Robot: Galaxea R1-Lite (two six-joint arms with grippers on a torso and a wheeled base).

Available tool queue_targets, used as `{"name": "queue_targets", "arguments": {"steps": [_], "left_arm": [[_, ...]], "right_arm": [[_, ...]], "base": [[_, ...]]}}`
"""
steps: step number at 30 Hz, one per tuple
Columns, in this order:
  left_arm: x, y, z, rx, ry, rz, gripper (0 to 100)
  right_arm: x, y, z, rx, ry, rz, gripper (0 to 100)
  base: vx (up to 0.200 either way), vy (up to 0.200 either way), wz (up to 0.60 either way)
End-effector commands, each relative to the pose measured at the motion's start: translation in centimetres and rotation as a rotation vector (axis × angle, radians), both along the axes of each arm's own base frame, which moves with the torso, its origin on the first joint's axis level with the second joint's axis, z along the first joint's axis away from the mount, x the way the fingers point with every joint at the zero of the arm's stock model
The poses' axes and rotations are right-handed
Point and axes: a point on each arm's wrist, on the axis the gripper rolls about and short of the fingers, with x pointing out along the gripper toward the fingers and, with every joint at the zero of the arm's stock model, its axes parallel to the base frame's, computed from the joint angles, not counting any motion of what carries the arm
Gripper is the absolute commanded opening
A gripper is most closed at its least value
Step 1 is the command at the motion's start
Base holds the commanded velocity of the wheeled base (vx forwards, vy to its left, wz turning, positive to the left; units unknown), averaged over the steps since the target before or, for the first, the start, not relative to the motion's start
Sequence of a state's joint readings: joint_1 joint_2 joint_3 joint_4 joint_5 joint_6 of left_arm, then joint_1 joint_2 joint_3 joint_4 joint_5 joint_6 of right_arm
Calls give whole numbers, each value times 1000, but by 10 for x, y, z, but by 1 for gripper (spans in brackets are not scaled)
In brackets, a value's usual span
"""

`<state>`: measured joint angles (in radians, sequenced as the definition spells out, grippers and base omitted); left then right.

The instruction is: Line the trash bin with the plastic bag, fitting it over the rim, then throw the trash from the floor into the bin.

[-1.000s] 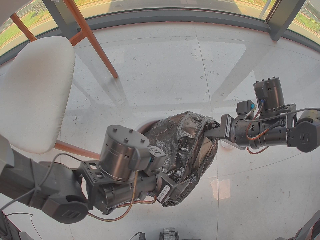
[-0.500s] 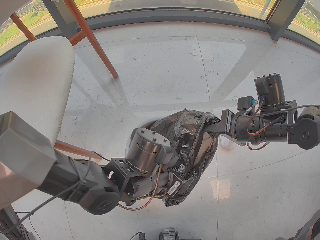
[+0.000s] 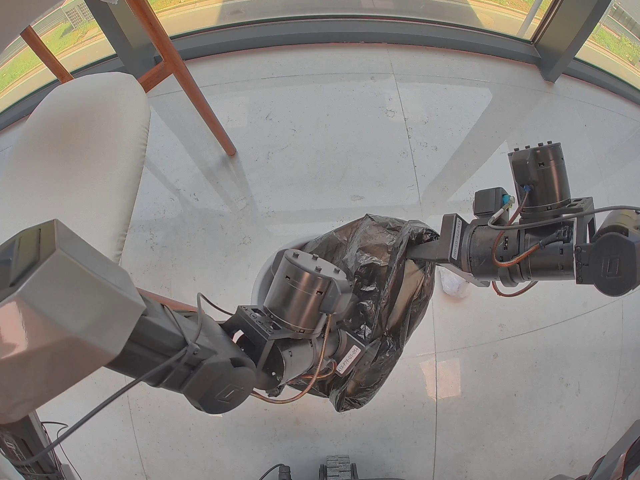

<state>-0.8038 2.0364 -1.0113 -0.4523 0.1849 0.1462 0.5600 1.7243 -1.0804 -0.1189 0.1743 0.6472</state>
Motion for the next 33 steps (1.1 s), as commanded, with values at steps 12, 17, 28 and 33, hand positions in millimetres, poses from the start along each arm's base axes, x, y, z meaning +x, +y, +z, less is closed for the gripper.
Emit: {"name": "queue_targets", "arguments": {"steps": [12,17,28,33], "left_arm": [[-3,-8,1,37,-45,64,100],[-2,-10,-4,53,-44,77,100],[-4,-8,-7,67,-41,87,0],[-7,-4,-7,66,-30,91,0]], "right_arm": [[0,0,-1,-6,1,-6,0],[0,0,-1,-6,0,-9,0],[1,-2,-1,-7,2,-15,0],[1,-4,-4,-11,9,-21,0]], "base": [[0,0,0],[0,0,0],[0,0,0],[0,0,0]]}}
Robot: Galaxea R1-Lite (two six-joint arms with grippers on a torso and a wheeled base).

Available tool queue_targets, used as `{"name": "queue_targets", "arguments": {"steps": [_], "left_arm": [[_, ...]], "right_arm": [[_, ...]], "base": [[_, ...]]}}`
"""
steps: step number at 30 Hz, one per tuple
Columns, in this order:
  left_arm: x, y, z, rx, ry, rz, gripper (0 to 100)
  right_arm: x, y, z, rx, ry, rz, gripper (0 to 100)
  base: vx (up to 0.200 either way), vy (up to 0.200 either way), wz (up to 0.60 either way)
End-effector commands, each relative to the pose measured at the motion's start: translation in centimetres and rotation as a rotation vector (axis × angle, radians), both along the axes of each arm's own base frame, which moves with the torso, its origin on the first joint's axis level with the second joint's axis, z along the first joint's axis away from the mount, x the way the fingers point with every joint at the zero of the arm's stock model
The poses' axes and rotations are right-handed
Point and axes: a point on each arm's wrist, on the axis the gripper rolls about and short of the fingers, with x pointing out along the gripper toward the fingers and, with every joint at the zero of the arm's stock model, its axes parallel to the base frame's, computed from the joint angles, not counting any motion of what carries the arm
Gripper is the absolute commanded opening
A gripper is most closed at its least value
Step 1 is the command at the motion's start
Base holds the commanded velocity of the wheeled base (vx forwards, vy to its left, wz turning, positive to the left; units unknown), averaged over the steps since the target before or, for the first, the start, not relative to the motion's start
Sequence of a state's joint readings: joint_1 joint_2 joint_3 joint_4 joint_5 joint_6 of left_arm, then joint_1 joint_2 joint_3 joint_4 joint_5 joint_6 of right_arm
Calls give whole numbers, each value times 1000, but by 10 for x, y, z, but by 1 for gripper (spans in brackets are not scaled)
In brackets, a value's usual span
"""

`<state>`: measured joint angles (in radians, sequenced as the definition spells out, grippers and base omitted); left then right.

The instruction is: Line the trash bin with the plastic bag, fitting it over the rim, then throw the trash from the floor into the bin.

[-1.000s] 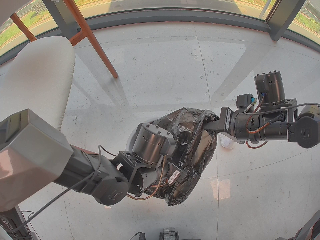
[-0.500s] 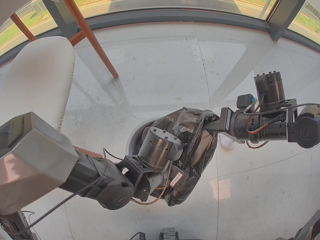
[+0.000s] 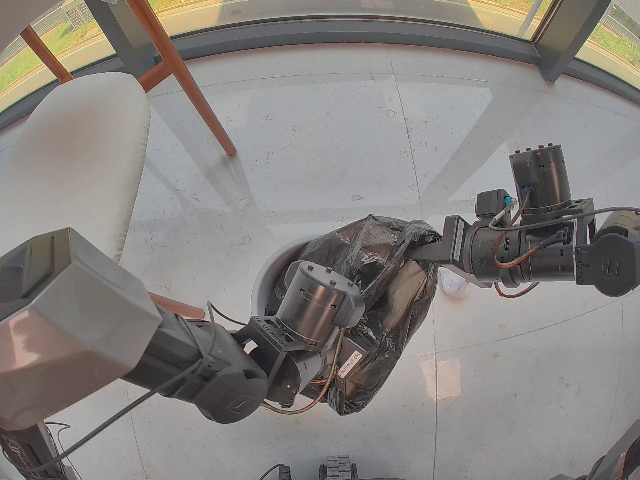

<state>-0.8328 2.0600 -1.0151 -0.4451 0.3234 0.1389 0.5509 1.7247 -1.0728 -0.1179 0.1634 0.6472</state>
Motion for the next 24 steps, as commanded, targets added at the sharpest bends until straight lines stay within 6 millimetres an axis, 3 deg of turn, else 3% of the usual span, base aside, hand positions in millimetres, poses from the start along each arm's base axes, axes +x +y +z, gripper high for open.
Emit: {"name": "queue_targets", "arguments": {"steps": [1,8,15,24], "left_arm": [[-4,5,1,2,8,0,0],[-10,17,7,-8,13,0,0],[4,32,38,-103,-29,3,0],[19,25,81,-206,-79,17,0]], "right_arm": [[0,-1,-2,-3,5,-4,0],[0,-1,-1,-14,-8,-2,0],[-1,-1,0,-74,-70,56,0],[10,-14,0,-202,-181,108,0]], "base": [[0,0,0],[0,0,0],[0,0,0],[0,0,0]]}}
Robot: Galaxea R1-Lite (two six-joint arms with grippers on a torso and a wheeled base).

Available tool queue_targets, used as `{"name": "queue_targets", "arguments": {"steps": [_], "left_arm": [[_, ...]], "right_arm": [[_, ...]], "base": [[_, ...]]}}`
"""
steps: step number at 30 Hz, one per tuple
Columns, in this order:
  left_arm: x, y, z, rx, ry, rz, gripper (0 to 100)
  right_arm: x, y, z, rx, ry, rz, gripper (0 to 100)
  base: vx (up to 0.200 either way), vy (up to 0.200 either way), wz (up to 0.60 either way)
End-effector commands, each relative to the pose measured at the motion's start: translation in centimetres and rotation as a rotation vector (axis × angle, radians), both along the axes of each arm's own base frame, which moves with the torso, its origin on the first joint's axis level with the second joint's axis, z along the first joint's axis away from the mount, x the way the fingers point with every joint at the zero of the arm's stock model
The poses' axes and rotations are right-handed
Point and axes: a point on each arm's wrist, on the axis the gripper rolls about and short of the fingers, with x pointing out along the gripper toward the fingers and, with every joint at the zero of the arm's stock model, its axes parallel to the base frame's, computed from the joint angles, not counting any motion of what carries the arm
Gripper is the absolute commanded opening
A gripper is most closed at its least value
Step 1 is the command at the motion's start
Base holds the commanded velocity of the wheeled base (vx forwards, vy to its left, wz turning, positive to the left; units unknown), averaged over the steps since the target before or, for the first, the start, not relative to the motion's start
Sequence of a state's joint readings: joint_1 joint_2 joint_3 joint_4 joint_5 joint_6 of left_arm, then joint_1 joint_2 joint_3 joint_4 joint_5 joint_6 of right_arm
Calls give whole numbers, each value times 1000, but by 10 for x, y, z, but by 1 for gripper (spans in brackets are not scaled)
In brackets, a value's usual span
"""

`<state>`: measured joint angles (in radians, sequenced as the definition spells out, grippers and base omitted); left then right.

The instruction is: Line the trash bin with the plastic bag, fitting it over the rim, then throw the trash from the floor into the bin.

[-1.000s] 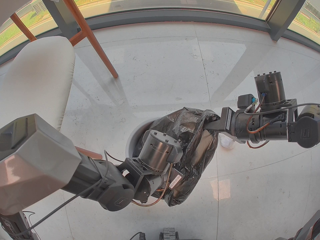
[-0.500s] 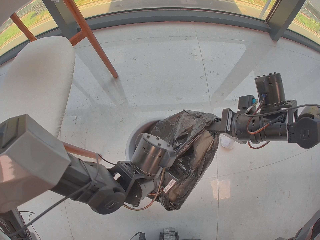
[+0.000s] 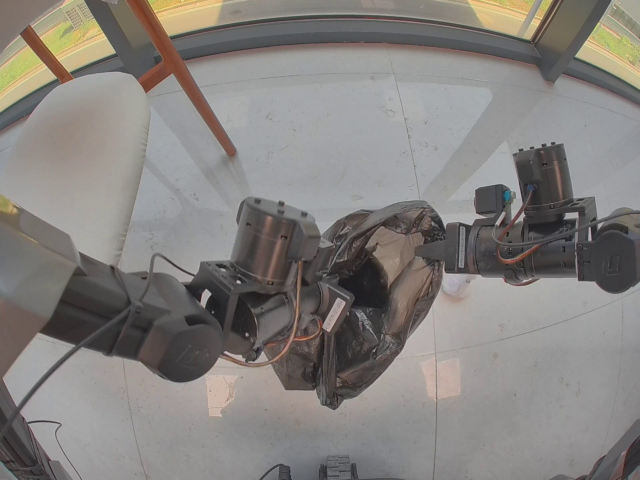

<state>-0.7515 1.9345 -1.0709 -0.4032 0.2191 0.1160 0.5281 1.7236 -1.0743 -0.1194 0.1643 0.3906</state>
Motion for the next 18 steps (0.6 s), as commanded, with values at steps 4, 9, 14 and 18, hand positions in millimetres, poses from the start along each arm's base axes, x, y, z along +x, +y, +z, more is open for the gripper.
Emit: {"name": "queue_targets", "arguments": {"steps": [4,9,14,18], "left_arm": [[12,4,35,-50,-12,34,0],[22,15,38,-47,-6,59,0],[31,28,39,-48,-7,87,0],[35,33,41,-54,-13,105,0]], "right_arm": [[13,-11,0,-49,-49,9,0],[24,-15,1,-47,-58,-13,0],[35,-23,-4,-84,-70,-21,0],[42,-25,-13,-113,-64,-16,0]], "base": [[0,0,0],[0,0,0],[0,0,0],[0,0,0]]}}
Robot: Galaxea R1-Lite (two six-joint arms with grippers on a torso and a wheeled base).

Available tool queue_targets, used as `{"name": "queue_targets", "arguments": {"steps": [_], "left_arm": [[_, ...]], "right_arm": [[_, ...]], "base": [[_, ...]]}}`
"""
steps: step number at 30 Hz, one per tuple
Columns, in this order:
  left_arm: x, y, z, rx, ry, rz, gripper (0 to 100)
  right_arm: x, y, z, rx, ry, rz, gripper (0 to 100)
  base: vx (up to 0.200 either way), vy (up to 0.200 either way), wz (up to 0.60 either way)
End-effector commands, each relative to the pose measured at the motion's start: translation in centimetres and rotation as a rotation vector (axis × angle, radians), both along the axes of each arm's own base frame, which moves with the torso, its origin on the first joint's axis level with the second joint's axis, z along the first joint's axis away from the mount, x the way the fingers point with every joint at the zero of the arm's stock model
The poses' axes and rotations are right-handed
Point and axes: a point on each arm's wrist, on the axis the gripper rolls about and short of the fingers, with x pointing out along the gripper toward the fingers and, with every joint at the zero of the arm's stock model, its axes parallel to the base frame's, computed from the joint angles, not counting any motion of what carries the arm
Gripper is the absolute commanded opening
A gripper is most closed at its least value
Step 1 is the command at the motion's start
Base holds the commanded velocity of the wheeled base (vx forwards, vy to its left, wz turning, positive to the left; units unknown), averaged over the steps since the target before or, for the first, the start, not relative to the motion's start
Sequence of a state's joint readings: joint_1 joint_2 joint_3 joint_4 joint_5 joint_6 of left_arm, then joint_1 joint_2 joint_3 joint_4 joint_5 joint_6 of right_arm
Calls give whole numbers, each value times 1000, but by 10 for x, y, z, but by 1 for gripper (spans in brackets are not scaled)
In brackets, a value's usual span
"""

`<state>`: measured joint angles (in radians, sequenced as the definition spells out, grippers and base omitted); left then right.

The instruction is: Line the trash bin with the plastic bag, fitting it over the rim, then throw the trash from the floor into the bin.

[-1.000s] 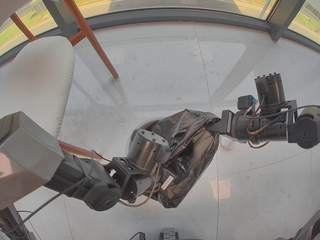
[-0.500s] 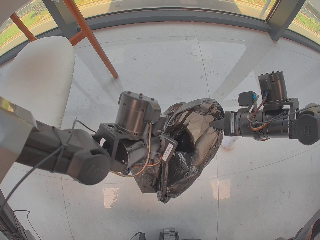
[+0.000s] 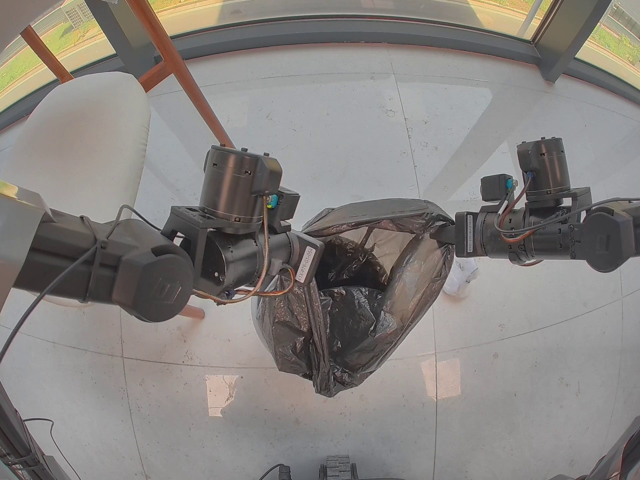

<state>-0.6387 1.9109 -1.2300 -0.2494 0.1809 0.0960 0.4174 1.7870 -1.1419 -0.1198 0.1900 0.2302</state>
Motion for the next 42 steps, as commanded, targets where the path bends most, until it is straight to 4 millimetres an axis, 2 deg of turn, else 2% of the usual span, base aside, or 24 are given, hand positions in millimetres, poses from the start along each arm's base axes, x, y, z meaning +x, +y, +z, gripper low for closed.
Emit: {"name": "queue_targets", "arguments": {"steps": [1,16,23,24,29,34,35,37,42], "left_arm": [[5,7,4,-7,-11,22,0],[16,16,14,-41,-39,57,0],[19,14,19,-53,-54,59,0],[19,14,19,-53,-54,59,0],[20,17,18,-50,-52,68,0],[28,25,14,-44,-45,97,0],[28,25,14,-44,-45,97,0],[32,27,8,-38,-33,106,0],[37,30,4,-35,-24,118,0]], "right_arm": [[10,-2,-12,-22,24,-9,0],[53,15,-18,-19,-11,-9,0],[64,18,-21,-7,-14,2,0],[64,18,-20,-5,-15,5,100],[59,18,-18,9,-30,14,100],[29,9,-12,37,-7,93,100],[29,9,-12,37,-7,93,100],[13,2,-11,42,11,111,100],[-10,-11,-18,29,52,103,100]], "base": [[0,0,0],[0,0,0],[0,0,0],[0,0,0],[0,0,0],[0,0,0],[0,0,0],[0,0,0],[0,0,0]]}}
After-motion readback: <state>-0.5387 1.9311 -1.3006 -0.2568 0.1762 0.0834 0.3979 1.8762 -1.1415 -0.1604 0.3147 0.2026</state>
